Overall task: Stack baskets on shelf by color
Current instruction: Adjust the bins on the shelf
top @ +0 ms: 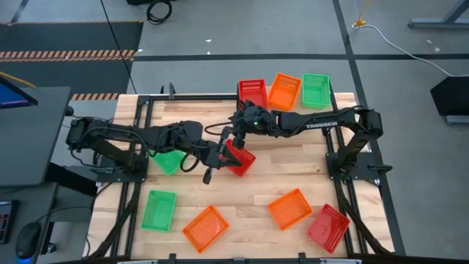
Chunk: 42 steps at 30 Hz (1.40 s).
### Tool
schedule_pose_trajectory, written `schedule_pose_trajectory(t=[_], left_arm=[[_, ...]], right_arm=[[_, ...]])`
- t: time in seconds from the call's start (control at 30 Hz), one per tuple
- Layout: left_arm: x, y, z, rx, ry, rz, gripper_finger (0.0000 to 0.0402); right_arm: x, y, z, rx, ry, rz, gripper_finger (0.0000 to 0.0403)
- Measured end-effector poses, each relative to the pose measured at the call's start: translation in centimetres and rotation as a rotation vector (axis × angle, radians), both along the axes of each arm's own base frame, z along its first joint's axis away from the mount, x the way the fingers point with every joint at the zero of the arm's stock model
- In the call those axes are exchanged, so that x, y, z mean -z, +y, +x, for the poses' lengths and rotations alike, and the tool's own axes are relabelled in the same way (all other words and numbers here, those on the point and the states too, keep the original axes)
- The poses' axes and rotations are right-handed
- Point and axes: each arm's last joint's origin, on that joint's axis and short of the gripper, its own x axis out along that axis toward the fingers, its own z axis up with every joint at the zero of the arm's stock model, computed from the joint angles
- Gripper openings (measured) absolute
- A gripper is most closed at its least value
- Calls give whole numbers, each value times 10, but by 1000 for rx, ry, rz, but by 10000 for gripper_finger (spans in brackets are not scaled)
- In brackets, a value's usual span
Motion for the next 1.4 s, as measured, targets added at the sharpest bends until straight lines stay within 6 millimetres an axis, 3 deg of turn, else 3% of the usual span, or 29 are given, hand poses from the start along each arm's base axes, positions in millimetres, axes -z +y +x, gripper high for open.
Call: schedule_pose_trajectory(t=[0.13,0.3,0.5,0.7,1.0,1.13,1.4], left_arm=[[1,-5,-1,12,23,-46,15],[1,-19,-2,44,33,-62,17],[5,-27,-4,-124,100,-162,19],[19,-19,-8,-418,223,-171,11],[37,1,-15,-558,426,-238,17],[39,9,-16,-592,449,-236,15],[45,14,-15,-577,438,-184,22]], right_arm=[[-5,-2,-4,35,-2,-17,164],[-28,-12,-18,102,-48,-84,164],[-45,-32,-45,175,20,-141,165],[-50,-48,-72,117,185,-188,165],[-71,-56,-134,202,365,-186,160],[-76,-58,-158,233,382,-97,156],[-60,-62,-162,180,492,33,152]])
